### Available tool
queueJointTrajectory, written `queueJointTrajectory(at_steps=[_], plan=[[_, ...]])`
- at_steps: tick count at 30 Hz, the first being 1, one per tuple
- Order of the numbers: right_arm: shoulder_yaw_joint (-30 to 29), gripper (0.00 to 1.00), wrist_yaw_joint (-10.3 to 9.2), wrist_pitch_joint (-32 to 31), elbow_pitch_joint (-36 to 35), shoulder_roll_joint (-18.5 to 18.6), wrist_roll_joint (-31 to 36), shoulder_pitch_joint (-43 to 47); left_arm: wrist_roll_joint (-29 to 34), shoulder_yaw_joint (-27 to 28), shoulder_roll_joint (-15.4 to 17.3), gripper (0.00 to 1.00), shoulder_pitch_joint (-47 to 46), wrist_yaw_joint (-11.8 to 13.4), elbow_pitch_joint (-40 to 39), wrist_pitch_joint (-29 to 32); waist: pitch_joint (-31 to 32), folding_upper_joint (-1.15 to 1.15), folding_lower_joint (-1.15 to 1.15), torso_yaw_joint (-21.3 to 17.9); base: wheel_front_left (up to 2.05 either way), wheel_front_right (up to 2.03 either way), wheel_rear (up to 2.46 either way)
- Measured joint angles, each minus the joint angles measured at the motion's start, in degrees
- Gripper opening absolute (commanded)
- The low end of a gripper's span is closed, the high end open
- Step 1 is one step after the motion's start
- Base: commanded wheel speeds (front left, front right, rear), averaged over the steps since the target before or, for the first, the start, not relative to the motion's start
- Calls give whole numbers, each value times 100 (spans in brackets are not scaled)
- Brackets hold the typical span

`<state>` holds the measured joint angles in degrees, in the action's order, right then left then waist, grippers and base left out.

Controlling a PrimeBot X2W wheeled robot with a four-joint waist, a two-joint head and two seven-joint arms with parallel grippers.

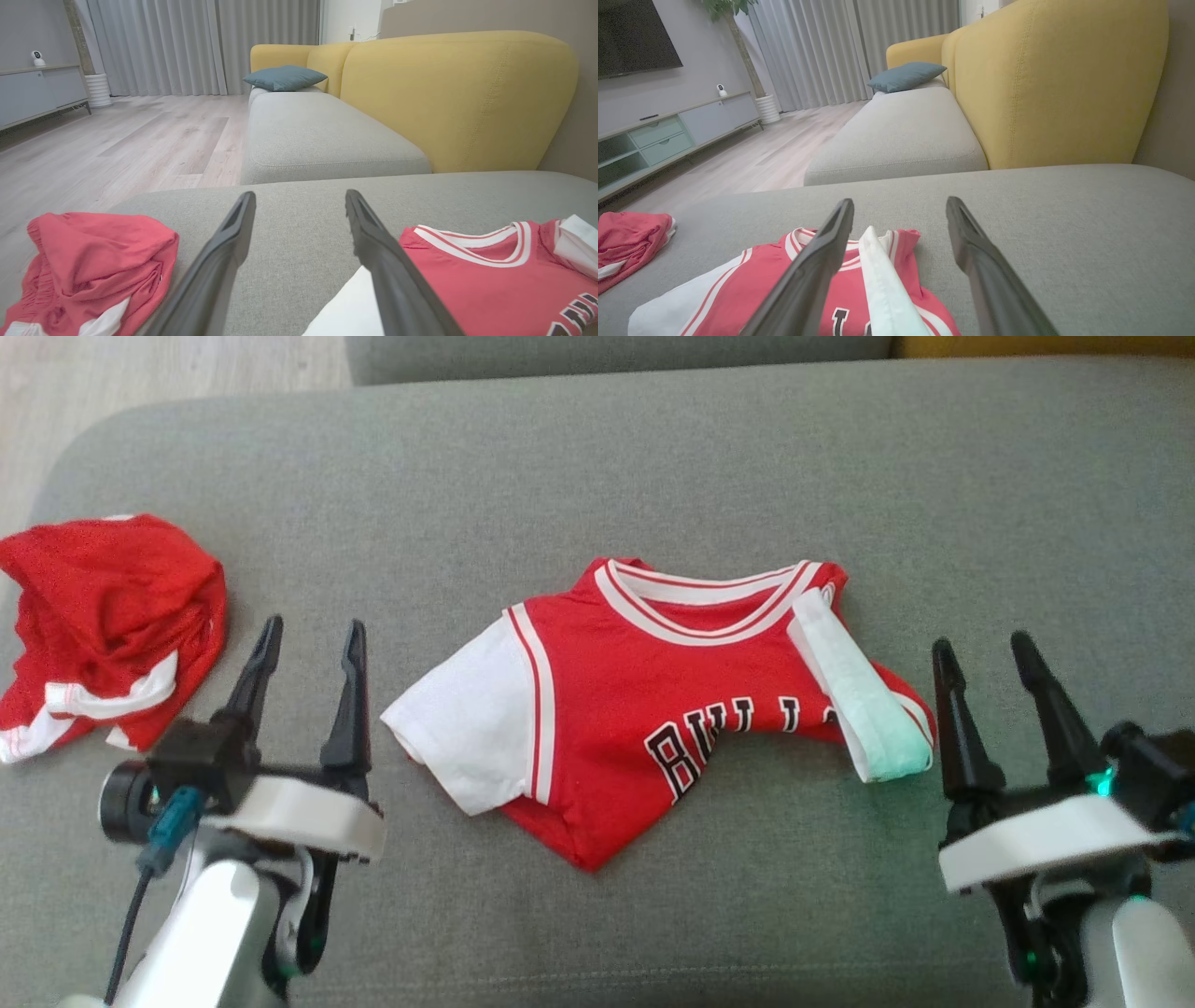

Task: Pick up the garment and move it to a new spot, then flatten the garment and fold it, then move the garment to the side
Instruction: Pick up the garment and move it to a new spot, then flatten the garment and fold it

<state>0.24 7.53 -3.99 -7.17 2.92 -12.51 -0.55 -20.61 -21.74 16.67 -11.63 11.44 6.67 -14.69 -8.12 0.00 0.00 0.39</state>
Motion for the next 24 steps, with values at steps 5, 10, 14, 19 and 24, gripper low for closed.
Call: queueJointTrajectory(at_steps=[5, 10, 14, 19, 24], plan=[[8, 100, 0, -68, -4, 13, 35, 297, -12, 4, 87, 100, 232, -144, -1, 0, 147, 0, 0, -7, 0, 0, 0], [31, 100, 0, -156, -20, 15, 45, 432, 45, -20, 110, 100, 469, -144, -32, 0, 297, 0, 0, -33, 0, 0, 0], [42, 100, 0, -189, -37, 14, 47, 539, 94, -100, 116, 100, 618, -144, -53, 0, 395, 0, 0, -38, 0, 0, 0], [47, 100, 0, -209, -44, 12, 47, 606, 134, -155, 142, 100, 678, -135, -70, 0, 466, 0, 0, -36, 0, 0, 0], [48, 100, 0, -252, -70, 5, 48, 606, 136, -155, 153, 100, 678, -120, -96, 0, 473, 0, 0, -42, 0, 0, 0]])
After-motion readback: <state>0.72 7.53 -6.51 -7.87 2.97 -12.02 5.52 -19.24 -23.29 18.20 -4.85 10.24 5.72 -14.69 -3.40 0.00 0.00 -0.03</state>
